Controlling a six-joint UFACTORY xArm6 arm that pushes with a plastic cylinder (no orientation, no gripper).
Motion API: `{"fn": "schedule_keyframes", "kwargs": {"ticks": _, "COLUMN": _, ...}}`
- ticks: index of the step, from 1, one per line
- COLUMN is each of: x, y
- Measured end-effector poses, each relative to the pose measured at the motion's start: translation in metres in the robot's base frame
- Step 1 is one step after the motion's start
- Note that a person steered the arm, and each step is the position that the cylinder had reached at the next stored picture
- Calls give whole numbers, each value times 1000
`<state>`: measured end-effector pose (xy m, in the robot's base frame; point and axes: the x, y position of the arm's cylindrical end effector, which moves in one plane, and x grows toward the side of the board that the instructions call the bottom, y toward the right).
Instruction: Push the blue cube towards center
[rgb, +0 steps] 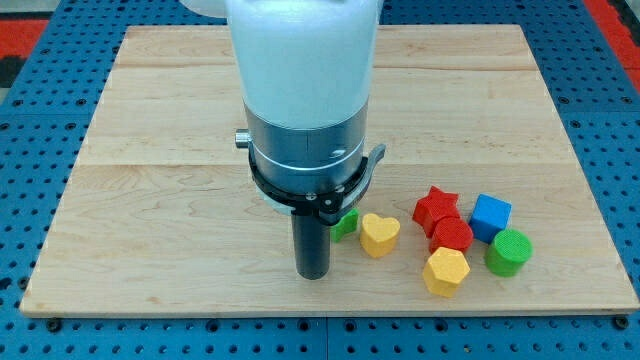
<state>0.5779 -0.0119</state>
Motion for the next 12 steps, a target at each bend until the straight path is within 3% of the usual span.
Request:
{"fn": "schedule_keyframes", "kwargs": {"ticks": 2, "x": 0, "y": 0}}
{"fn": "schedule_keyframes", "kwargs": {"ticks": 4, "x": -16, "y": 93}}
{"fn": "schedule_keyframes", "kwargs": {"ticks": 6, "x": 40, "y": 91}}
{"fn": "schedule_keyframes", "kwargs": {"ticks": 8, "x": 31, "y": 187}}
{"fn": "schedule_keyframes", "kwargs": {"ticks": 9, "x": 17, "y": 187}}
{"fn": "schedule_keyframes", "kwargs": {"ticks": 10, "x": 13, "y": 138}}
{"fn": "schedule_keyframes", "kwargs": {"ticks": 11, "x": 14, "y": 132}}
{"fn": "schedule_keyframes", "kwargs": {"ticks": 12, "x": 19, "y": 189}}
